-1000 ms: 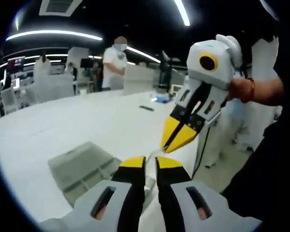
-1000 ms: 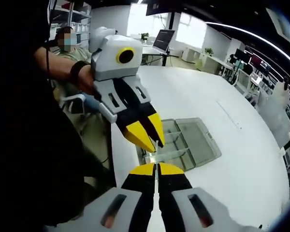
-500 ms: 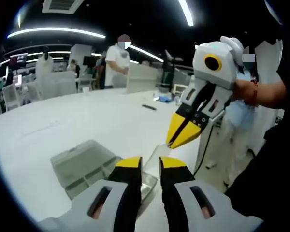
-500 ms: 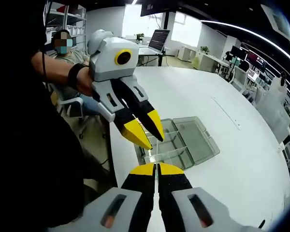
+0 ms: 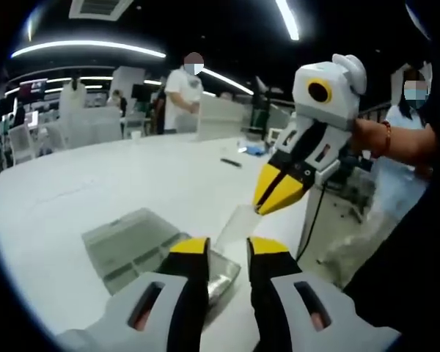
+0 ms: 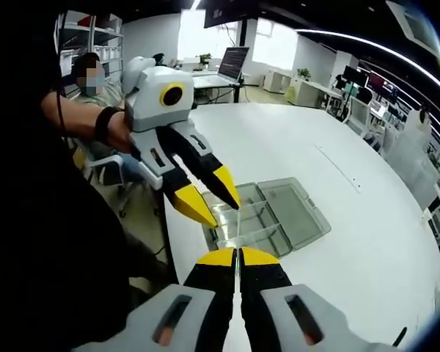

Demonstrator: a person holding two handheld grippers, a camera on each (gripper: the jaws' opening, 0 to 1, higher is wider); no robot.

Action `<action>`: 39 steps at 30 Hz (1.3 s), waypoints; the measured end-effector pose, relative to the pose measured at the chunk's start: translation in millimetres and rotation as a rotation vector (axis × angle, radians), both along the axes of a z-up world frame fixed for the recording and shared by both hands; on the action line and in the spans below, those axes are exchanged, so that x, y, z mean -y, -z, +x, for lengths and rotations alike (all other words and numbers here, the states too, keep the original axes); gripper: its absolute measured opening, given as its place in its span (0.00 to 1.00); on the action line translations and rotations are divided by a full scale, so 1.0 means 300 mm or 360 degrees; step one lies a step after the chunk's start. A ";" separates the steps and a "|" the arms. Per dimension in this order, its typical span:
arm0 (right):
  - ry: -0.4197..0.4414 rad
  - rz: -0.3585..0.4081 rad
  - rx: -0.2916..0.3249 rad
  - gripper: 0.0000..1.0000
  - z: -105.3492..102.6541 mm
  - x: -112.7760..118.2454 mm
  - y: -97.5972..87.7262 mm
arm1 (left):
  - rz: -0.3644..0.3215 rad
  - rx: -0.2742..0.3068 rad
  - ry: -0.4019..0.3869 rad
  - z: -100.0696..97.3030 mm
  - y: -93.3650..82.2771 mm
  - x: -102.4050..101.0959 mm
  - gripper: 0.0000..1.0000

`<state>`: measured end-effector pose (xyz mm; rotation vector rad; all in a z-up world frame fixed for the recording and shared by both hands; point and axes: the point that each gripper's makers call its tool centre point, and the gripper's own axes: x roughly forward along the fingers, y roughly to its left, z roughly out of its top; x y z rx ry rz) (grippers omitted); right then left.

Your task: Insert the divider into the dual guide fixture by aligning both edges with the guide slots and pushing it downward to the bottom, including one-sided entry, uneven engagement, binding, and posture correction.

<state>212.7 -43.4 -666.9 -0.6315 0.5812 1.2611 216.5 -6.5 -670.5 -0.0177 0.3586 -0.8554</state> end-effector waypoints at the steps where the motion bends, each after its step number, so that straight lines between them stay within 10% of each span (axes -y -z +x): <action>1: 0.0004 0.0004 -0.0001 0.00 0.001 0.001 -0.001 | -0.0002 -0.0005 -0.0007 -0.002 0.001 -0.003 0.20; 39: -0.0085 0.0042 -0.0041 0.00 0.031 -0.077 -0.001 | -0.0011 -0.0027 -0.0268 -0.084 0.007 -0.149 0.40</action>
